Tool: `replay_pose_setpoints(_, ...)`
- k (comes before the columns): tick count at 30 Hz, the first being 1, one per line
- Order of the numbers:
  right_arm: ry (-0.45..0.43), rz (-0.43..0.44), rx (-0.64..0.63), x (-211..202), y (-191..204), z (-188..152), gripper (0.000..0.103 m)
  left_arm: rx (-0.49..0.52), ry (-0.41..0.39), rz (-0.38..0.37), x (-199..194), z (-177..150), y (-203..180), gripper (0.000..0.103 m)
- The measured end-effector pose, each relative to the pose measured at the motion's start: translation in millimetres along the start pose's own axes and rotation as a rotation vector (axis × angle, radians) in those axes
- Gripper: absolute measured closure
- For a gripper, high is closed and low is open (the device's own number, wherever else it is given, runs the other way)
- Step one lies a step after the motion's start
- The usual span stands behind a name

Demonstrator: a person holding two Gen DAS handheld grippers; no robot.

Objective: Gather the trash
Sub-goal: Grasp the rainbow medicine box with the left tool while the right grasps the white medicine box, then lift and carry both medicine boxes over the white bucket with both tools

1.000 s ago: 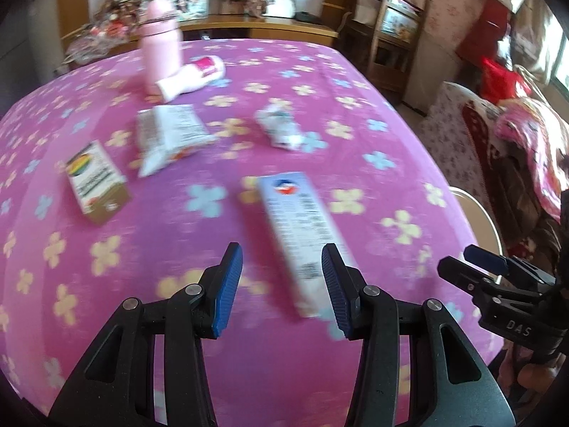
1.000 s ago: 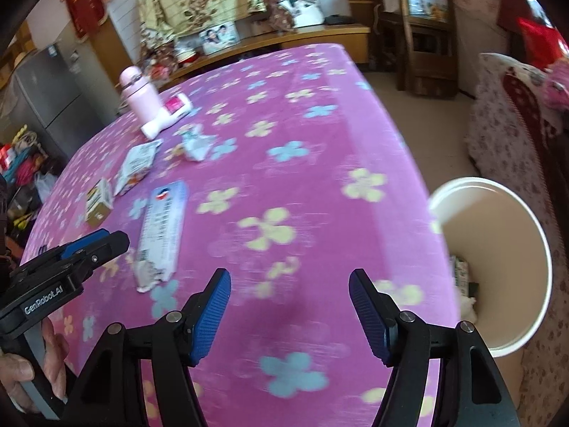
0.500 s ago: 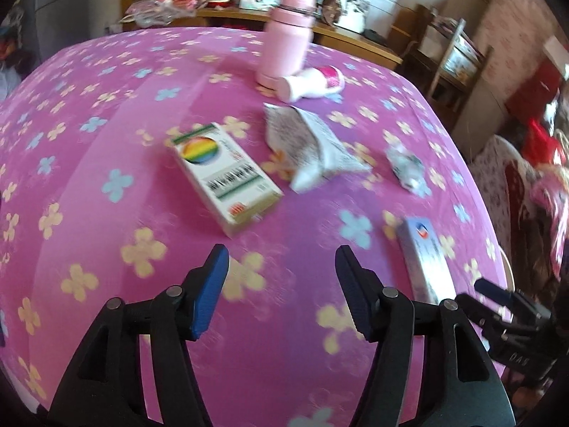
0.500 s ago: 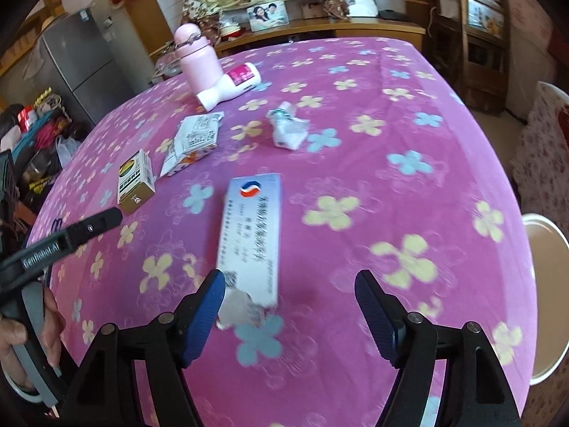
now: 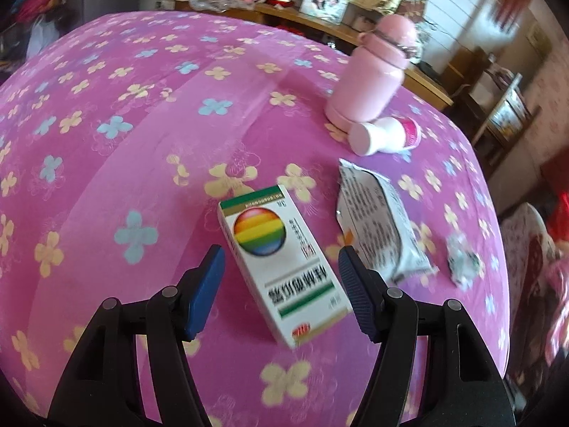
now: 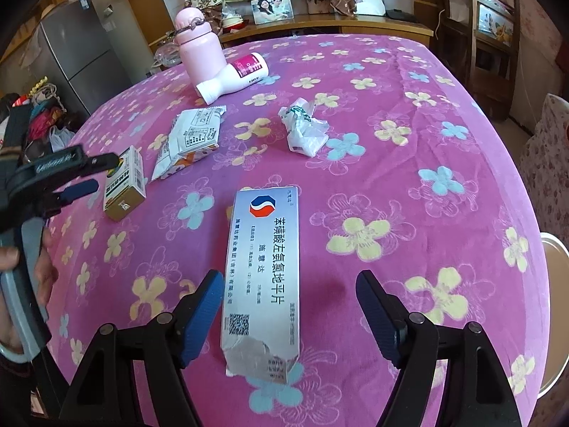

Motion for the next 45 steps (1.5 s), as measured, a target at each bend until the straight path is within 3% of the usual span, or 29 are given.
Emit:
replay_pose_setpoints(8, 0.004, -0.012, -0.025, 9.6, 6.2, 3.9, 0.028, -0.012, 0.031, 0.069, 26.6, 1.9, -5.4, 0.038)
replay_pose_setpoints(13, -0.014, -0.036, -0.058, 13.8, 12.6, 3.6, 0.030, 0.026, 0.042, 0.046, 23.7, -5.1, -2.2, 0.041)
replay_pose_setpoints(14, -0.018, -0.049, -0.066, 14.3, 13.7, 3.4, 0.033, 0.041, 0.048, 0.047, 22.2, -6.7, -2.8, 0.042)
replay_pose_setpoints(16, -0.029, -0.090, -0.087, 13.8, 15.2, 2.6, 0.056, 0.082, 0.050, 0.037, 14.8, -13.9, -4.1, 0.042)
replay_pose_setpoints(17, -0.029, -0.095, -0.093, 13.0, 15.3, 2.4, 0.058, 0.095, 0.045, 0.033, 11.5, -16.4, -5.0, 0.043)
replay_pose_setpoints(31, -0.095, -0.039, -0.052, -40.2, 5.7, -18.3, 0.058, 0.279, 0.045, -0.121, -56.8, -94.4, -46.4, 0.043)
replay_pose_setpoints(45, -0.137, -0.071, -0.007, -83.3, -18.1, -47.3, 0.058, 0.402, 0.055, -0.159, -77.5, -146.4, -86.4, 0.043)
Point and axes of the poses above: each gripper's, at about its wrist camera, not at the fingertips, and x roughly the way its jaws point, y to its left, z to its top, the point moved 2 cm from there along x, roughly the way its jaws point, and after that the axes turned 11 degrees about -x, right-handed, at the moved point
